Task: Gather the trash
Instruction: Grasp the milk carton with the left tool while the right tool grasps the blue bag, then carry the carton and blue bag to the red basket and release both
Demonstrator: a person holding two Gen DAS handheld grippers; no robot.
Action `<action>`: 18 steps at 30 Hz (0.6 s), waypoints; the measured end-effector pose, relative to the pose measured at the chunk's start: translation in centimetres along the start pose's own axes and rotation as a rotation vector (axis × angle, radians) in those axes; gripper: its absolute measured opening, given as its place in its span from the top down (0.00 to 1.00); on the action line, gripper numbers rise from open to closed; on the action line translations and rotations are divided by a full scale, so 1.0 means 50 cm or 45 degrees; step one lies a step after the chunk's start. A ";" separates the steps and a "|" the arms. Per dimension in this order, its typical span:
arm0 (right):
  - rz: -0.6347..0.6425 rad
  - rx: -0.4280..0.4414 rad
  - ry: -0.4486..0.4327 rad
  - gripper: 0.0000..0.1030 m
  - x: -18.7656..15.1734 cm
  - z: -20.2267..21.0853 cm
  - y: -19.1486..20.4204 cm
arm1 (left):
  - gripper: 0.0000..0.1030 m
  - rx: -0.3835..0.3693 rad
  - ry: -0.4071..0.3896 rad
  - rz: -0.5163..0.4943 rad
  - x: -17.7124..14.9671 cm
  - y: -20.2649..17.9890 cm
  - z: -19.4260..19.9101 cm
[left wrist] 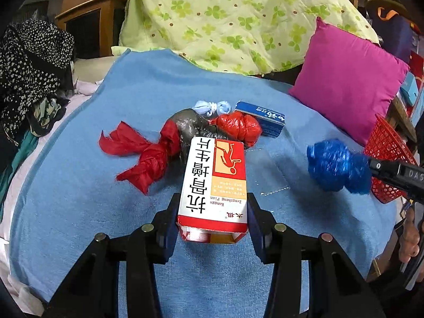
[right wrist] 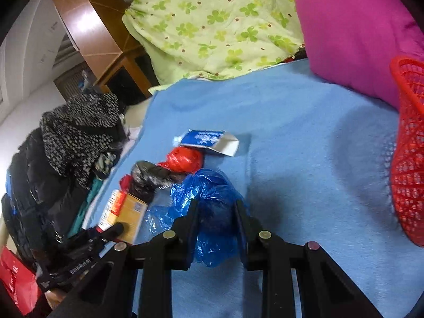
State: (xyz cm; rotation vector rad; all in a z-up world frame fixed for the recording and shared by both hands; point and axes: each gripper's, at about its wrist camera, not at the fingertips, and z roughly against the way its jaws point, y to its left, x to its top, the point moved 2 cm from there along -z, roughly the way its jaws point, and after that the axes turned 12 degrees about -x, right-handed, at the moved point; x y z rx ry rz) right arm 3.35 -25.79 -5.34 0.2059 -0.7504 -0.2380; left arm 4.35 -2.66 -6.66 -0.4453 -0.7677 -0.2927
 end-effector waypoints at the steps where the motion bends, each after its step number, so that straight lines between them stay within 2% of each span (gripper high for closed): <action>1: 0.009 -0.008 0.015 0.74 -0.002 -0.002 -0.002 | 0.53 0.001 0.003 -0.006 -0.001 -0.003 -0.001; 6: 0.031 -0.013 0.158 0.71 -0.029 -0.029 -0.007 | 0.53 0.012 0.029 -0.007 -0.008 -0.005 -0.010; 9: 0.039 -0.007 0.195 0.62 -0.036 -0.042 -0.001 | 0.53 0.015 0.020 -0.011 -0.007 -0.005 -0.008; 10: 0.047 -0.008 0.188 0.54 -0.038 -0.043 0.003 | 0.53 0.012 0.019 -0.010 -0.008 -0.005 -0.008; 11: 0.054 -0.006 0.186 0.38 -0.039 -0.045 0.009 | 0.53 0.010 0.020 -0.010 -0.008 -0.005 -0.007; 12: 0.057 -0.006 0.183 0.37 -0.041 -0.046 0.014 | 0.53 0.011 0.020 -0.013 -0.008 -0.005 -0.007; 15: 0.106 -0.022 0.156 0.41 -0.046 -0.052 0.036 | 0.53 0.013 0.025 -0.018 -0.010 -0.001 -0.007; 16: 0.148 -0.054 0.147 0.51 -0.049 -0.056 0.047 | 0.53 0.008 0.026 -0.015 -0.010 0.000 -0.007; 18: 0.189 -0.075 0.162 0.55 -0.056 -0.066 0.056 | 0.53 0.005 0.020 -0.016 -0.010 0.001 -0.004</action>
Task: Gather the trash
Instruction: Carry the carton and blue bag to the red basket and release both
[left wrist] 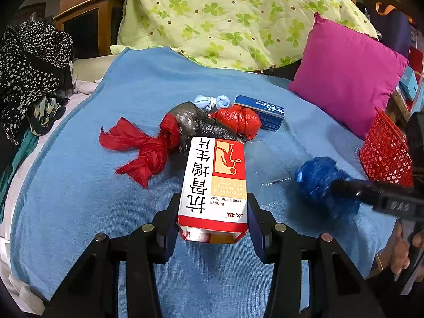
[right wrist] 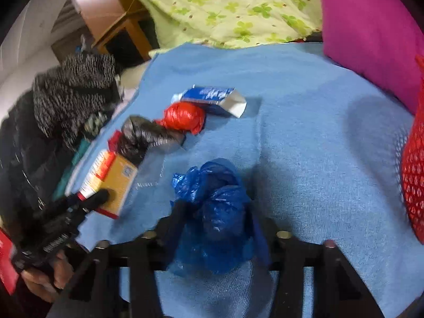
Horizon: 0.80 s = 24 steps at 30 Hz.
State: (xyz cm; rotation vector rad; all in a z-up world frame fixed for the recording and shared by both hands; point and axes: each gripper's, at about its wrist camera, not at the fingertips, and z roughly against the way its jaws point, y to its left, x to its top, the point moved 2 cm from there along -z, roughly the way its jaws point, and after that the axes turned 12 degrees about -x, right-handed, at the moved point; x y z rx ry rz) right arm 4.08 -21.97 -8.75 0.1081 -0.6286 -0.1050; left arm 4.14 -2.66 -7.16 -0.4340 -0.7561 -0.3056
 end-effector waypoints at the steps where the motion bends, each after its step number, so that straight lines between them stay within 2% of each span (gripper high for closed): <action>1: 0.011 -0.002 0.006 0.58 -0.002 -0.004 0.005 | 0.53 -0.001 -0.004 -0.003 0.000 0.000 0.002; 5: 0.066 -0.035 -0.073 0.66 0.001 0.018 0.018 | 0.53 0.005 -0.015 -0.012 0.002 -0.006 0.011; 14: -0.045 -0.007 -0.326 0.67 0.027 0.127 -0.031 | 0.53 0.087 -0.027 -0.117 0.026 -0.089 0.044; 24: -0.113 -0.019 -0.499 0.67 0.025 0.235 -0.085 | 0.53 0.122 -0.087 -0.231 0.076 -0.199 0.092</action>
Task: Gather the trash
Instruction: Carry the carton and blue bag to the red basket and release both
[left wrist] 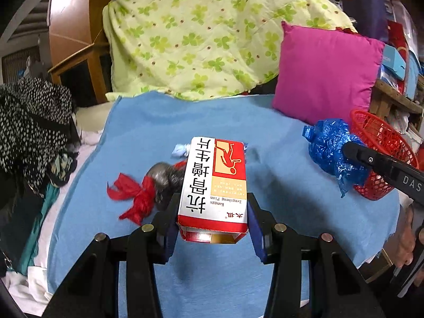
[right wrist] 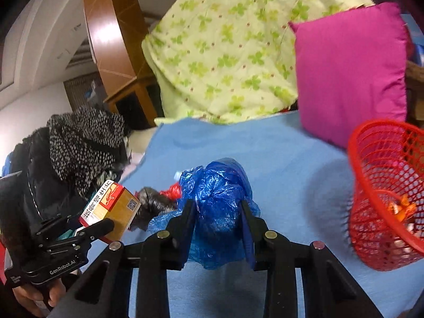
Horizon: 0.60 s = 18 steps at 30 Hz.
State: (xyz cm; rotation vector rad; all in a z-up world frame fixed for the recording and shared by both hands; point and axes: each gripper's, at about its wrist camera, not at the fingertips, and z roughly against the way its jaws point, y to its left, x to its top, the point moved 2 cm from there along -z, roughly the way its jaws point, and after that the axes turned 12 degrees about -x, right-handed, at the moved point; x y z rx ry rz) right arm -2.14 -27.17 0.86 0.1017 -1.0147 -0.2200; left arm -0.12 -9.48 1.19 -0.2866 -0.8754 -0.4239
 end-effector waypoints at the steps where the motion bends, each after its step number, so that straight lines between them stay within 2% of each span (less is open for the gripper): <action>1: -0.008 0.001 -0.016 0.67 0.004 0.009 -0.007 | 0.53 0.003 -0.002 -0.010 0.008 -0.011 0.003; 18: -0.219 -0.076 -0.298 0.67 0.045 0.157 -0.161 | 0.53 -0.033 -0.049 -0.169 0.087 -0.167 0.007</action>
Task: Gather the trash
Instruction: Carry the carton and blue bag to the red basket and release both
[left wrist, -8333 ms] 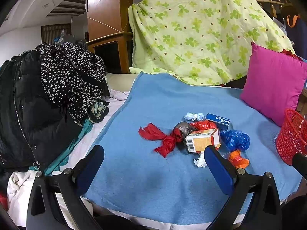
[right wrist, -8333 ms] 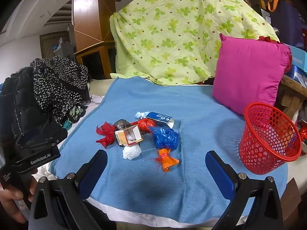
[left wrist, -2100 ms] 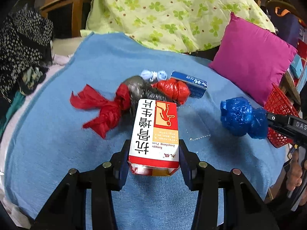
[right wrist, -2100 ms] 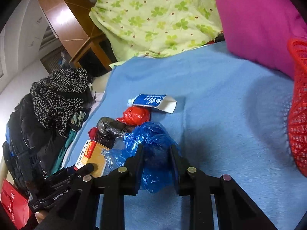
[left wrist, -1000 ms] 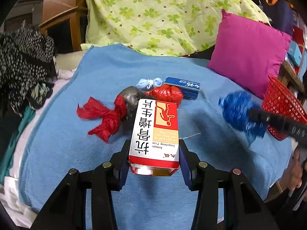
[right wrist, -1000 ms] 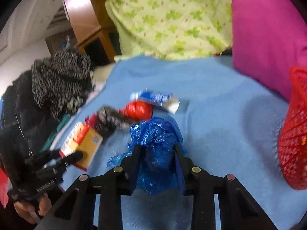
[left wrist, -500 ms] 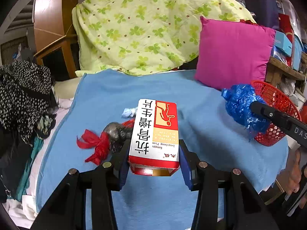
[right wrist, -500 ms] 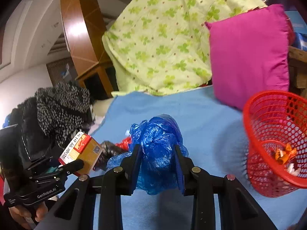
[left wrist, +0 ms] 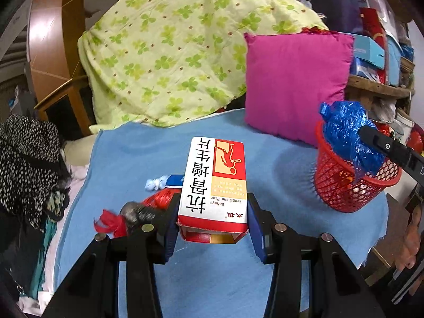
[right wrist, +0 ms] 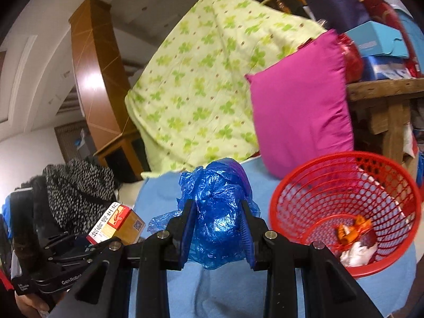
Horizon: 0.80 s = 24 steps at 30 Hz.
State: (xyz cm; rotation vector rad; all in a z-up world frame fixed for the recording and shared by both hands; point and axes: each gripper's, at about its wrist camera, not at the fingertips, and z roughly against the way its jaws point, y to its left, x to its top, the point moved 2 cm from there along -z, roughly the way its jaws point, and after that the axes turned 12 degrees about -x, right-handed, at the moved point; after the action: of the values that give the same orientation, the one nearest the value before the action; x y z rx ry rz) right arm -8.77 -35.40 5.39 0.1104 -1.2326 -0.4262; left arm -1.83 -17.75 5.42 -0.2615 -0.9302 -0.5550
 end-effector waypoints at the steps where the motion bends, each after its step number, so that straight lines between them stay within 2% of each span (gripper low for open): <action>1: -0.008 -0.001 -0.006 0.67 0.005 -0.002 -0.007 | 0.53 -0.005 -0.004 -0.012 0.005 -0.010 -0.001; 24: -0.229 -0.128 -0.119 0.67 0.045 0.065 -0.178 | 0.53 -0.127 -0.052 -0.191 0.089 -0.175 -0.024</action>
State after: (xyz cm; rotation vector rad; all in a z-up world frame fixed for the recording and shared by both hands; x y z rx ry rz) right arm -13.49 -43.92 5.74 0.1167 -1.2957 -0.6547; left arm -3.74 -27.06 8.16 -0.2950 -0.9685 -0.7376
